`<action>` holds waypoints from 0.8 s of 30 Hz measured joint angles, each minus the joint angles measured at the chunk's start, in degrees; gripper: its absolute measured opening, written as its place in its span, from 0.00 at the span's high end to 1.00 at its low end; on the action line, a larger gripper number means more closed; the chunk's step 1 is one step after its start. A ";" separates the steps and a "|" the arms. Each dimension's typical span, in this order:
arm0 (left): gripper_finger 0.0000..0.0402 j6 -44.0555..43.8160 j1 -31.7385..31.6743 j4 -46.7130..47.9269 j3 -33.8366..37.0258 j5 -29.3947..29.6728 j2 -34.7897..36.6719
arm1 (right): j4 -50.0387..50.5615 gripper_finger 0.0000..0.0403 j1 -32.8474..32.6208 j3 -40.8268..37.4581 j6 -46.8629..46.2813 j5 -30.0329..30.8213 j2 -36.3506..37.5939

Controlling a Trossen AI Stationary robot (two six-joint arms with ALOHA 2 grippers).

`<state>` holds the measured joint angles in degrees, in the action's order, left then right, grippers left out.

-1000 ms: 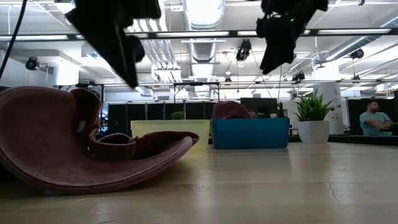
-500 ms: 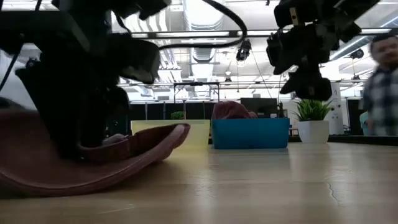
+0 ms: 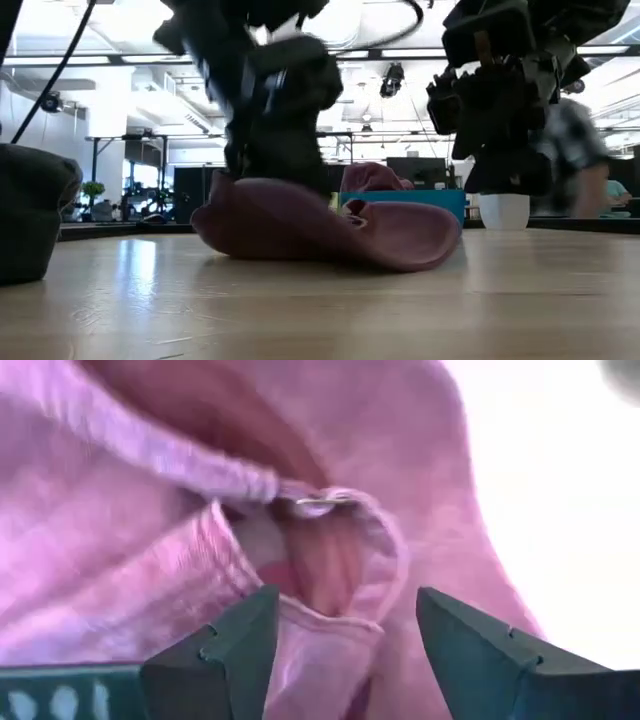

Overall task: Sort caps
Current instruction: Put the red cap into the blue bin

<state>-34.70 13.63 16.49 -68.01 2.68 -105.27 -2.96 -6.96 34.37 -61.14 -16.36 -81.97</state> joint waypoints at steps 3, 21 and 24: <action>0.42 1.82 0.02 -0.03 -1.04 -0.38 1.74 | 0.18 0.57 0.07 0.00 0.15 2.64 -0.37; 0.42 -0.58 4.22 15.21 1.86 2.40 6.30 | -11.46 0.57 -0.02 -0.07 -1.46 7.17 -9.33; 0.42 -2.24 4.22 12.25 4.10 2.30 6.30 | -13.24 0.57 -0.02 0.38 -2.32 6.03 -11.66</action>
<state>-36.94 17.85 28.74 -63.91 4.98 -98.98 -16.20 -6.98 34.75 -63.46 -10.33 -93.64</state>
